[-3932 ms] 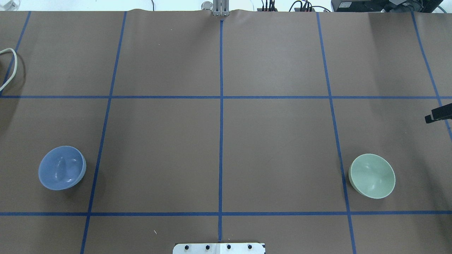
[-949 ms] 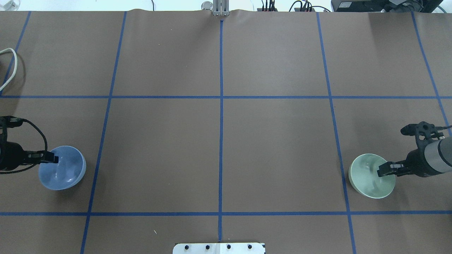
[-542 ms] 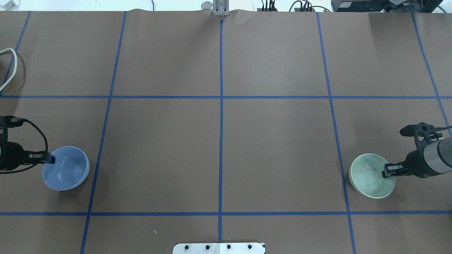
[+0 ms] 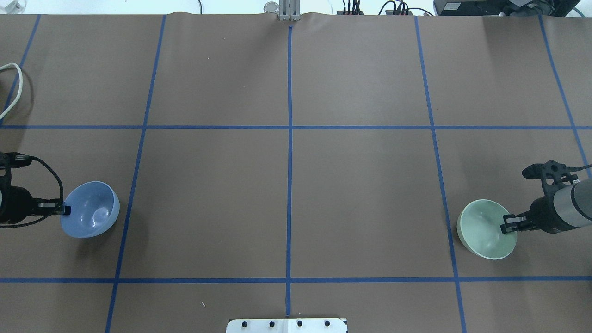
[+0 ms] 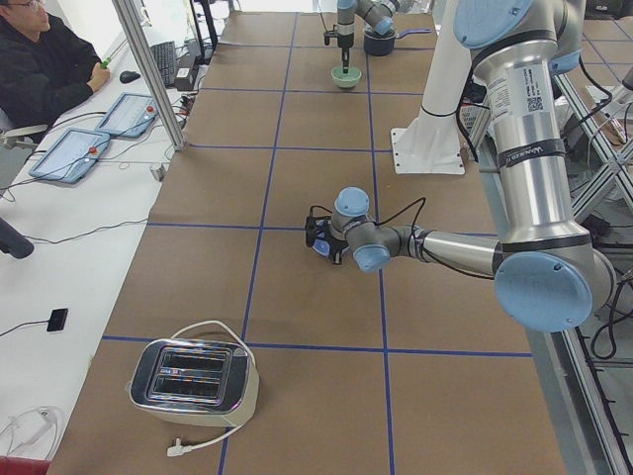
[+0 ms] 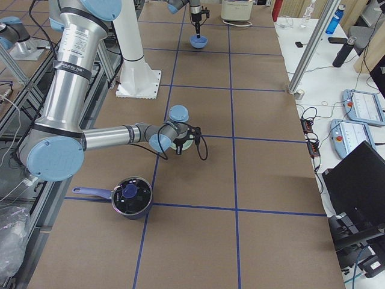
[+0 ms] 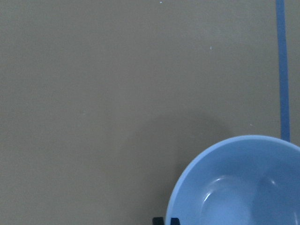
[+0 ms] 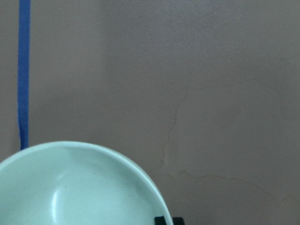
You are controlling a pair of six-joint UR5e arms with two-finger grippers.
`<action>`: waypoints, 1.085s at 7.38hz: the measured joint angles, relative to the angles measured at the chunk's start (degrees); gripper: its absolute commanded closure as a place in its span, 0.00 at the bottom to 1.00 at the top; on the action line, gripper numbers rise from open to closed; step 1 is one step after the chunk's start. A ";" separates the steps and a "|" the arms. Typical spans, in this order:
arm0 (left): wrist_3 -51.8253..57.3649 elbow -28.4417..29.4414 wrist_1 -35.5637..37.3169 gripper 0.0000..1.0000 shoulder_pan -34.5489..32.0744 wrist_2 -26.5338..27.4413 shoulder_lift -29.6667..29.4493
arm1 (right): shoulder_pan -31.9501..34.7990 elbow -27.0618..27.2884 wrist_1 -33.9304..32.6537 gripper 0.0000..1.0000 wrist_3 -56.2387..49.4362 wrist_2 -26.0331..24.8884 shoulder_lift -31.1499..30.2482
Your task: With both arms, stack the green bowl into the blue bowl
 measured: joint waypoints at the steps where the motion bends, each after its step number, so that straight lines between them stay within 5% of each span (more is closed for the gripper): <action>1: 0.03 -0.09 0.17 1.00 -0.09 -1.64 -0.60 | 0.23 0.04 -0.10 1.00 -0.01 1.01 0.40; 4: 0.03 -1.96 4.80 1.00 -1.96 -8.50 -4.20 | 4.62 0.06 -2.49 1.00 -0.07 6.80 3.01; 8: -4.45 -6.53 35.64 1.00 -3.33 -10.39 -28.39 | 11.88 0.55 -14.40 1.00 -0.09 11.59 15.90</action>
